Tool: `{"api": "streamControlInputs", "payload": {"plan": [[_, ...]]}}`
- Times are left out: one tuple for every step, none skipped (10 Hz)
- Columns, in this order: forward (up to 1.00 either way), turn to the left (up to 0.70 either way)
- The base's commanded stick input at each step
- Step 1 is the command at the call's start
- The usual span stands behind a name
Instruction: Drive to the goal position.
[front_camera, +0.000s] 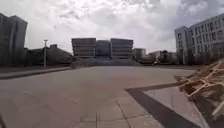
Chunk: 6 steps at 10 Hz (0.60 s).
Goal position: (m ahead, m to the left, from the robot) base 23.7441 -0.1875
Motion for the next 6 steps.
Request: {"api": "streamControlInputs", "payload": {"plan": [[0.7,0.0],[0.7,0.0],[0.7,0.0],[0.7,0.0],[0.7,0.0],[0.7,0.0]]}}
